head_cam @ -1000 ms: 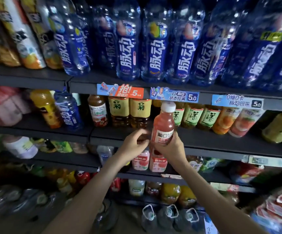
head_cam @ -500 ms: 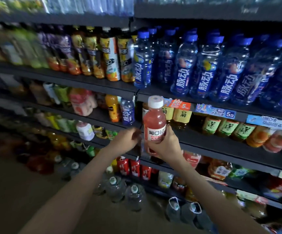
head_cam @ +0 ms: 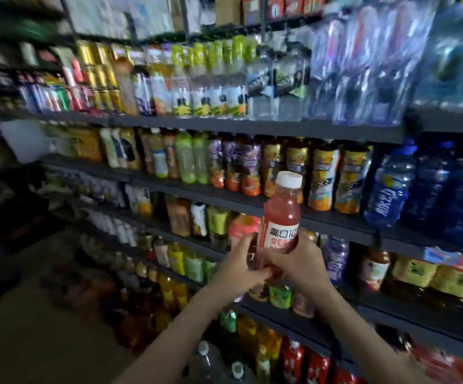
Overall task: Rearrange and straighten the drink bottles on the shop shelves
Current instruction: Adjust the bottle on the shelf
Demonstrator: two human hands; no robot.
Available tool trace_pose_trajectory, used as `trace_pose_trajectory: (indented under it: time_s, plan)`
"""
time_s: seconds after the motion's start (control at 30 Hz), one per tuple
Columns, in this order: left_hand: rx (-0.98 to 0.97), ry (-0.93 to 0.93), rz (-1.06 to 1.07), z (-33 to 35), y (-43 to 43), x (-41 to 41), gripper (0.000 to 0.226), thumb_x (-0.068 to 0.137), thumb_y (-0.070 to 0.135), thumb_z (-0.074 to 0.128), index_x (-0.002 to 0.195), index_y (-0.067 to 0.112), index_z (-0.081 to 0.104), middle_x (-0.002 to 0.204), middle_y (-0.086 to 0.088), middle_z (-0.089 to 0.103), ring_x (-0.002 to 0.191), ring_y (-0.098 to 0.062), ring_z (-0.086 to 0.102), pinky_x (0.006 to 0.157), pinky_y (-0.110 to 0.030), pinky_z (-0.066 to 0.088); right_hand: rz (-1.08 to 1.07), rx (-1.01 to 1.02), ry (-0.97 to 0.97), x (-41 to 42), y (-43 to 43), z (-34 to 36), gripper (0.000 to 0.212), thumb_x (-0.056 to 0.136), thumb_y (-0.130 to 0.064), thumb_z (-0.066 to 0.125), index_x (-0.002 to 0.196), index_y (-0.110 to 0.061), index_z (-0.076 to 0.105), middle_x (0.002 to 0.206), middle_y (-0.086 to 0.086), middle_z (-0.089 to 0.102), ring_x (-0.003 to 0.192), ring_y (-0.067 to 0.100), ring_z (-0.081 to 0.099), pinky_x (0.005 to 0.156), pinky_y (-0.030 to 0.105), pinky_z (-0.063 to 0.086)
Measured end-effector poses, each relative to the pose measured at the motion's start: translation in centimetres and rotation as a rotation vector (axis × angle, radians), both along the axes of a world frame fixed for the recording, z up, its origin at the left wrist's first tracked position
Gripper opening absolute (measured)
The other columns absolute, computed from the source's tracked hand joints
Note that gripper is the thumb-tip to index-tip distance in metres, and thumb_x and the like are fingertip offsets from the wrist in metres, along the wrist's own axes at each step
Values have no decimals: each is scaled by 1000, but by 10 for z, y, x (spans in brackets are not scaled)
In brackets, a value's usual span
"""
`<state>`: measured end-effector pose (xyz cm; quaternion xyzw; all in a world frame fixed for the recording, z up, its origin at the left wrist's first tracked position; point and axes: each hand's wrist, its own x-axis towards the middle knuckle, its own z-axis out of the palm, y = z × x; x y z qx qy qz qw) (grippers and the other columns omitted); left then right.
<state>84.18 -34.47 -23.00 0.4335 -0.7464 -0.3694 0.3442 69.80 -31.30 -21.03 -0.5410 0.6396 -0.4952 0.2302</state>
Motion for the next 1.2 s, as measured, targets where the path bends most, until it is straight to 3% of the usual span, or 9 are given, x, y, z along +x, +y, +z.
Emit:
trace_pose_trajectory:
  time_s: [0.13,0.3,0.43,0.53,0.77,0.9,0.97,1.07,1.2]
  plan:
    - [-137,-27,59,23,-40,45,58,80,20,69,132,27,45,102,13,61,95,-8,63,75,-17,49,29,-30,-33,54,-43,17,53,64,-30,84,107,-21,54,91,-10,64,77,-4,58,57,10,46]
    - [-160,48,76,42,-106,94,53,80,21,70,128,34,51,101,23,62,95,4,62,77,-9,46,59,-103,1,101,-108,39,55,65,-34,83,110,-22,55,95,-10,64,87,8,61,72,23,50]
    - [-146,118,83,61,-163,132,50,80,22,73,110,55,50,94,34,65,92,4,63,73,-9,48,131,-182,31,131,-170,53,52,69,-30,81,114,-23,55,91,-16,60,78,-4,54,62,5,44]
    - [-132,156,71,75,-209,159,50,77,13,77,102,51,55,94,33,66,96,9,61,79,-9,46,158,-241,61,155,-217,66,53,70,-30,80,115,-25,55,95,-11,63,81,1,56,61,3,41]
    - [-264,126,88,120,-324,226,54,77,16,77,118,41,52,99,39,60,104,15,55,83,-3,40,118,-385,125,221,-328,109,57,66,-38,83,115,-22,58,92,-11,60,80,0,52,61,9,35]
    - [-350,61,77,143,-385,264,60,81,20,74,133,36,48,111,26,60,107,10,55,90,-10,44,70,-430,106,260,-382,129,62,67,-38,81,121,-21,57,98,-11,64,79,-6,50,62,2,36]
    - [-404,19,33,156,-413,278,62,83,23,71,138,33,43,115,24,57,109,6,54,87,-4,42,25,-454,82,276,-405,137,58,68,-40,81,118,-24,59,94,-17,64,77,-13,53,63,4,38]
    - [-488,33,-58,172,-442,296,60,81,31,71,133,41,42,103,36,53,95,19,53,78,1,41,-77,-498,4,297,-434,145,41,70,-38,78,106,-23,65,82,-25,62,75,-23,54,62,0,40]
    - [-523,59,-201,192,-477,312,60,81,36,70,132,42,39,102,37,52,96,22,53,79,-2,43,-219,-519,-50,318,-453,162,32,71,-42,74,98,-26,68,83,-21,69,79,-11,63,70,15,50]
